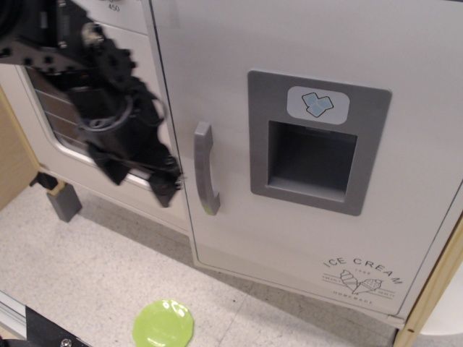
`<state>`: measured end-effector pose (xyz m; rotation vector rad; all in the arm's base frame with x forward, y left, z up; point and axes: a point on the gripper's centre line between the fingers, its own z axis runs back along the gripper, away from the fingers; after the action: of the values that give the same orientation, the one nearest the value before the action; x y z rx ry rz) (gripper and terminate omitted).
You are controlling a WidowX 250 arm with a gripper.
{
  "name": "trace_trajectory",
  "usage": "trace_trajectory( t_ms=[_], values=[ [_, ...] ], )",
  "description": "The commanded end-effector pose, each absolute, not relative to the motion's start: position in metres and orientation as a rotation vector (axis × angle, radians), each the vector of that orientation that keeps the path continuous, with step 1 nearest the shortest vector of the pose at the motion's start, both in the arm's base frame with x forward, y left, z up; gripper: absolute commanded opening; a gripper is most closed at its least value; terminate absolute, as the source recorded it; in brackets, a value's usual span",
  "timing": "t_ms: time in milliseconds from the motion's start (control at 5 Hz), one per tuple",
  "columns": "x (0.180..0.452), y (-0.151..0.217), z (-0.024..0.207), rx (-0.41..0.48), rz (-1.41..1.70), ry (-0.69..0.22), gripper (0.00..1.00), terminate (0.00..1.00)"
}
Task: Open fridge
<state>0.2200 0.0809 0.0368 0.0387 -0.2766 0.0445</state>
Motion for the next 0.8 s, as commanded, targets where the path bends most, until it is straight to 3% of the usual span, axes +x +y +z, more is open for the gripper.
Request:
trace_trajectory(
  t_ms=[0,200,600],
  values=[
    [0.256,0.162,0.049,0.089,0.391,-0.305,1.0,0.0],
    [0.269,0.182,0.058,0.085,0.546,-0.272,1.0,0.0],
    [0.275,0.155,0.054,-0.017,0.635,-0.234,1.0,0.0]
  ],
)
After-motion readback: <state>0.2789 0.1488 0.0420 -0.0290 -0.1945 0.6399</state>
